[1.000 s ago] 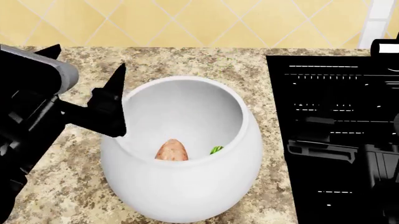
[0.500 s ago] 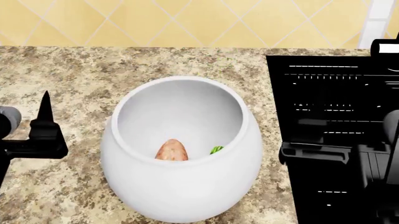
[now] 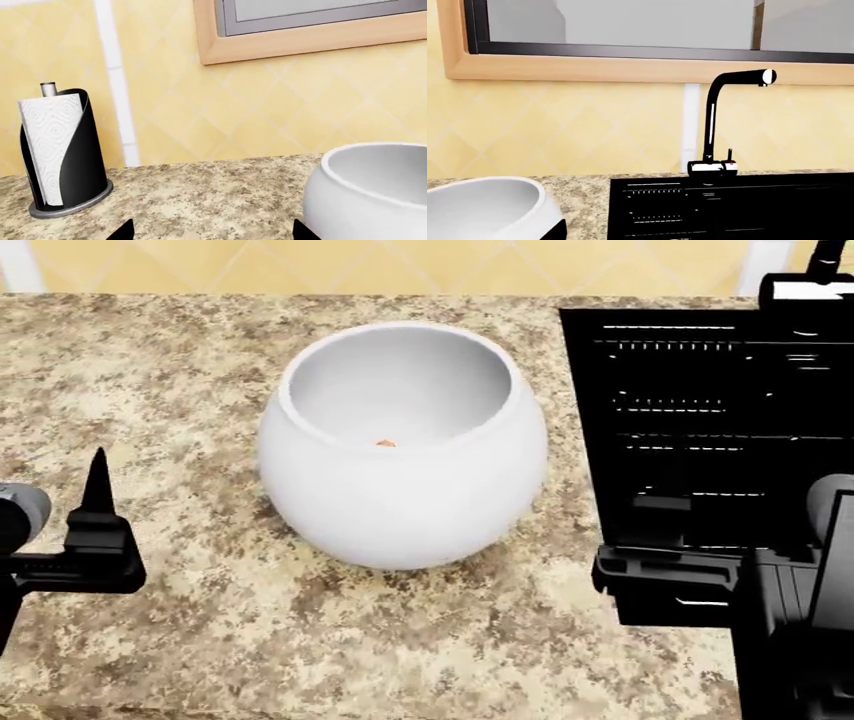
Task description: There is a mixed pile of frozen fruits and vegetables on the counter. Locate all the frozen vegetables and place the items in a bowl on the counter. Take all the frozen fruits and defrost them in a running sink.
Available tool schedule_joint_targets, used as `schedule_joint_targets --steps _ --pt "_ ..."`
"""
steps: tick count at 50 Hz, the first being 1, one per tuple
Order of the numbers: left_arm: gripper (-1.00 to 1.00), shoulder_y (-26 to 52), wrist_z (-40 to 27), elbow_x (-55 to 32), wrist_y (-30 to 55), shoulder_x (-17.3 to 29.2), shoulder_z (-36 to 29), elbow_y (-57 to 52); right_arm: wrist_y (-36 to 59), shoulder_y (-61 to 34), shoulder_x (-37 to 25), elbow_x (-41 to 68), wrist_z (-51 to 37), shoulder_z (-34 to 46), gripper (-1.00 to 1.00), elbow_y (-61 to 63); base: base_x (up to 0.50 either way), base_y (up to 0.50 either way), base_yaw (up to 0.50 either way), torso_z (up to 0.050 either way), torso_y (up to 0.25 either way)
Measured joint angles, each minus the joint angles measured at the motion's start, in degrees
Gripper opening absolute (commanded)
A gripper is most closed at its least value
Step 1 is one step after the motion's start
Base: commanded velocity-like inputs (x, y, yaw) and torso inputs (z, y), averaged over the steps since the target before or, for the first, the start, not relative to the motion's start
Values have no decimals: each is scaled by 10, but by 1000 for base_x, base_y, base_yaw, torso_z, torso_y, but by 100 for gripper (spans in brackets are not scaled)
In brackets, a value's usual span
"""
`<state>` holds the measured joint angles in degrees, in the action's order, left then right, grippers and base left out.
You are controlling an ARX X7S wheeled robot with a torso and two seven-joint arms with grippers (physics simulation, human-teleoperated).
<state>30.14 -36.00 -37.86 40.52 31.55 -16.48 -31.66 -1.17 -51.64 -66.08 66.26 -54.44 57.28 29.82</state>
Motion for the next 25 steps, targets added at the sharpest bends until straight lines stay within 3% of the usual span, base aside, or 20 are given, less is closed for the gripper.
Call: schedule_joint_targets --steps 13,25 --pt "100 0 0 -2 2 1 -3 -5 5 -1 5 0 1 0 100 -4 -485 -1 0 0 0" --pt "100 2 0 -4 2 -1 -7 -5 -6 6 -1 -17 -1 -3 100 2 -19 0 0 0 0"
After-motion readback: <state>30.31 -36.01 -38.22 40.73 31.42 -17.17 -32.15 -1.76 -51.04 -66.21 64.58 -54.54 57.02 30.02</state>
